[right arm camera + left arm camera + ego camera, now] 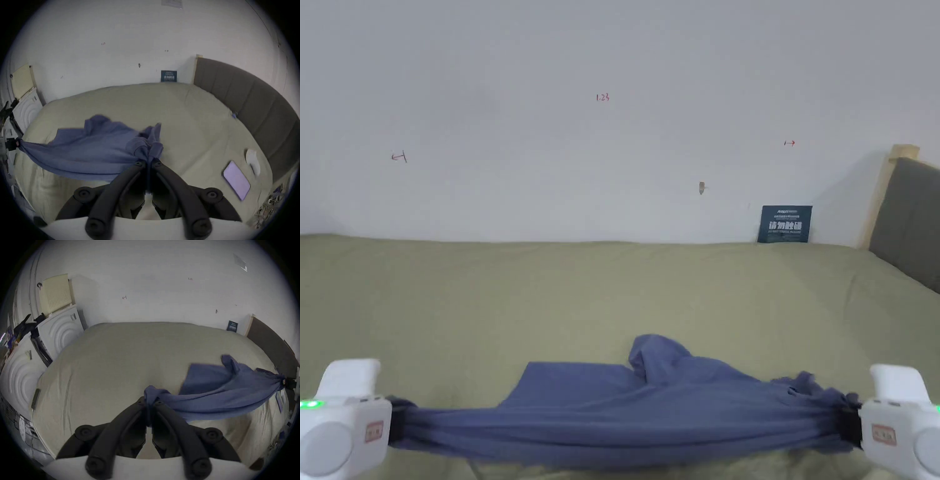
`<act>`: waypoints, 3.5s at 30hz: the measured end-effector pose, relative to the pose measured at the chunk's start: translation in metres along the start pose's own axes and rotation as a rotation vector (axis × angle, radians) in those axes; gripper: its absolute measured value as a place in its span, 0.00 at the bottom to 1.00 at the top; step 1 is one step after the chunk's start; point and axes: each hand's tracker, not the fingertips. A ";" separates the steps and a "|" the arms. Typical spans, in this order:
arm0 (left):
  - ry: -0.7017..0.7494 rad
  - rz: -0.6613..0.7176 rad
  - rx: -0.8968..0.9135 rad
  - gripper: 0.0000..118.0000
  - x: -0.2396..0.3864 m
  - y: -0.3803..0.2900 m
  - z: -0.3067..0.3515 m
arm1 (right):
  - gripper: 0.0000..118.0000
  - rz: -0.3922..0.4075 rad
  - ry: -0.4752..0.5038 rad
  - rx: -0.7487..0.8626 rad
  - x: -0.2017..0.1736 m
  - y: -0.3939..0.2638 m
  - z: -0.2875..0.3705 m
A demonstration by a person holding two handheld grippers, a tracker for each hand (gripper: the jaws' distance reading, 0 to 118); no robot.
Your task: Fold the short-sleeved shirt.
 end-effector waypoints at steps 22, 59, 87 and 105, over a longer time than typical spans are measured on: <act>-0.114 0.122 -0.123 0.84 -0.038 -0.147 0.061 | 0.92 -0.125 -0.019 -0.109 0.032 -0.156 0.070; -0.120 -0.064 -0.209 0.04 -0.028 -0.158 0.013 | 0.00 0.084 0.063 -0.039 -0.082 -0.180 0.114; -0.142 -0.025 -0.270 0.05 -0.021 -0.145 0.003 | 0.94 0.228 0.112 -0.210 -0.061 0.033 -0.166; -0.142 0.055 -0.212 0.05 -0.028 -0.122 0.035 | 0.00 0.285 0.147 -0.077 -0.081 0.046 -0.032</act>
